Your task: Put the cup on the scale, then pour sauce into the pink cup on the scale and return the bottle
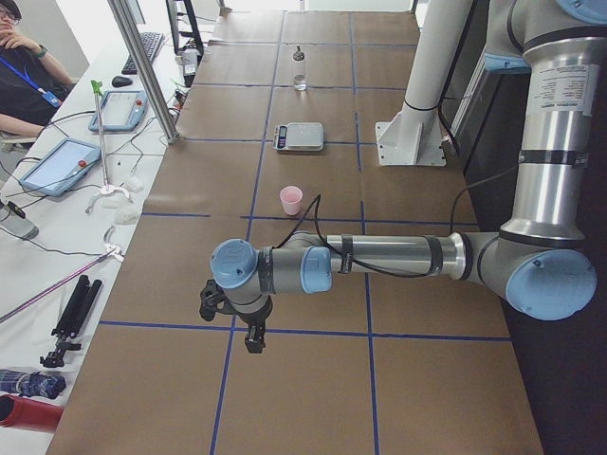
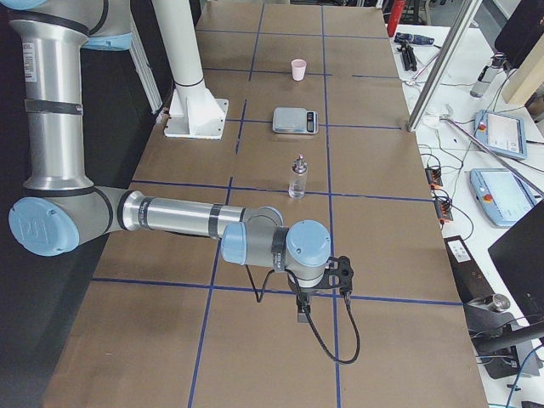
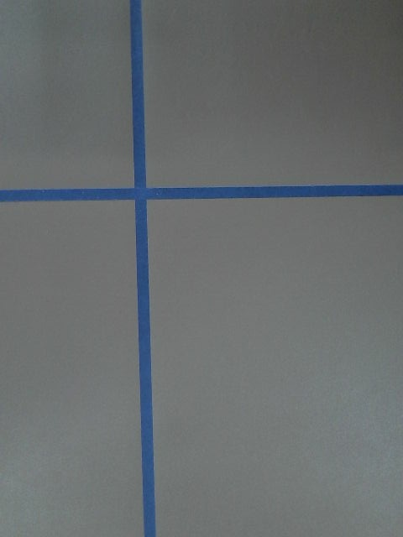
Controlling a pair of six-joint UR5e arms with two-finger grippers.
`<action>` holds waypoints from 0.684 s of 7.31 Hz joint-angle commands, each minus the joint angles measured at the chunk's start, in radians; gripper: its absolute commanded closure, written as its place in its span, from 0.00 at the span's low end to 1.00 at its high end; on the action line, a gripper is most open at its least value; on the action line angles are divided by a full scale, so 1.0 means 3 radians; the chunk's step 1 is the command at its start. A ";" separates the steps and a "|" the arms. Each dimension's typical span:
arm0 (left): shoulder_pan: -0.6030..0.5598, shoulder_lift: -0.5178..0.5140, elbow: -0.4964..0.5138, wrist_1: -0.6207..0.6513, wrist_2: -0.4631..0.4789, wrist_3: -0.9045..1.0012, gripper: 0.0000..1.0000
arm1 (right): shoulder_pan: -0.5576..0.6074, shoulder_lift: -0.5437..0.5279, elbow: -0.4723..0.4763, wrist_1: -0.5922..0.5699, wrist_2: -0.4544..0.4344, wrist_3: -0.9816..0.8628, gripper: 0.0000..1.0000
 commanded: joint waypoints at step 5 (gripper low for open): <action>0.0021 -0.0063 -0.0491 -0.0021 0.0066 -0.0178 0.00 | 0.0000 -0.0007 0.0146 0.0000 0.0026 0.0005 0.00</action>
